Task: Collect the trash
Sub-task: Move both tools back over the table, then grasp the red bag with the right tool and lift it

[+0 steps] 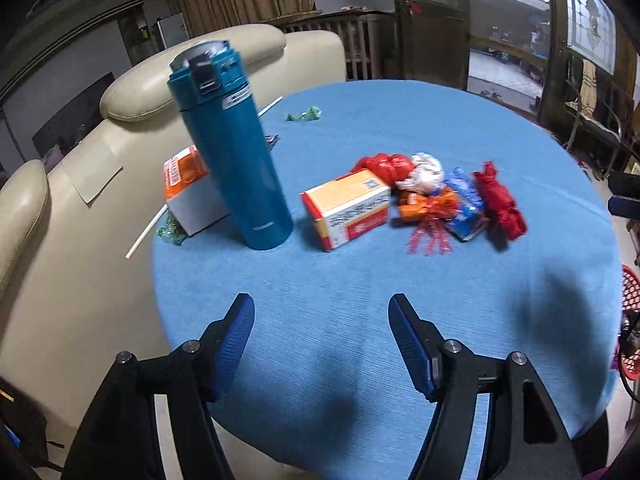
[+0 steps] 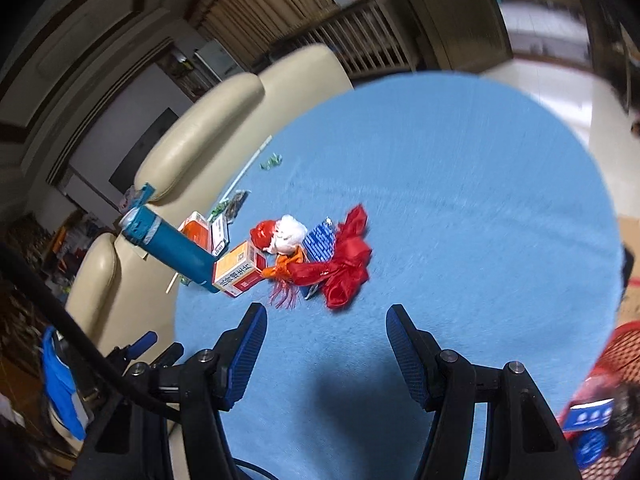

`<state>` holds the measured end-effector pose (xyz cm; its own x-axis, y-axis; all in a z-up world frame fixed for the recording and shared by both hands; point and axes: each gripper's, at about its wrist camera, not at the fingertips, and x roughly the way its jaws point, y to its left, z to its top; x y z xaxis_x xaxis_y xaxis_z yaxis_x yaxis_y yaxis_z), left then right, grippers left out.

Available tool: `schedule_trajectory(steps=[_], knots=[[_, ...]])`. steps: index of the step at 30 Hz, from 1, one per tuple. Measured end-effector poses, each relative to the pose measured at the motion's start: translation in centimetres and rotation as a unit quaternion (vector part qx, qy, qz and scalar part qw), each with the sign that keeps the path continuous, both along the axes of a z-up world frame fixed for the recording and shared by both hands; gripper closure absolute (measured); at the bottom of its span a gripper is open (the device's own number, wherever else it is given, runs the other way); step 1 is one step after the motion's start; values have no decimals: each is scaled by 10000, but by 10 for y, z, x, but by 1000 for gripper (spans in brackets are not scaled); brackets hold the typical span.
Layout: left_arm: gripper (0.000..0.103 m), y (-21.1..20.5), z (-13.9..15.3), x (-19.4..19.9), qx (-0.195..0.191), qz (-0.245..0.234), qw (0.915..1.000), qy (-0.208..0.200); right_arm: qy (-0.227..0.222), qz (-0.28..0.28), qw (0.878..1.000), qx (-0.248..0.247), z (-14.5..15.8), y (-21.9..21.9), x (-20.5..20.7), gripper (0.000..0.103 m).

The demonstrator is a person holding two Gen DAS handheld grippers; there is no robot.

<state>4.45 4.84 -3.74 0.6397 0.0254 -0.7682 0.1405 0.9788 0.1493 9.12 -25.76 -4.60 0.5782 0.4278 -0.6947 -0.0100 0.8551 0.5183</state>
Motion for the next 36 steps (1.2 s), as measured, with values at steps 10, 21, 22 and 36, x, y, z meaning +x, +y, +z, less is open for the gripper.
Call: schedule_trajectory(steps=[10, 21, 22, 36], knots=[[31, 3, 5, 43, 162, -357, 9991, -152, 528, -27, 9983, 225, -37, 28, 62, 37], [29, -35, -9, 109, 185, -1351, 9907, -33, 1060, -213, 9941, 62, -86, 44, 119, 54], [29, -37, -12, 116, 150, -1386, 9902, 35, 1116, -242, 9934, -64, -91, 47, 122, 56], [29, -47, -48, 139, -6, -1934, 9796, 554, 964, -130, 9952, -143, -94, 32, 97, 65]])
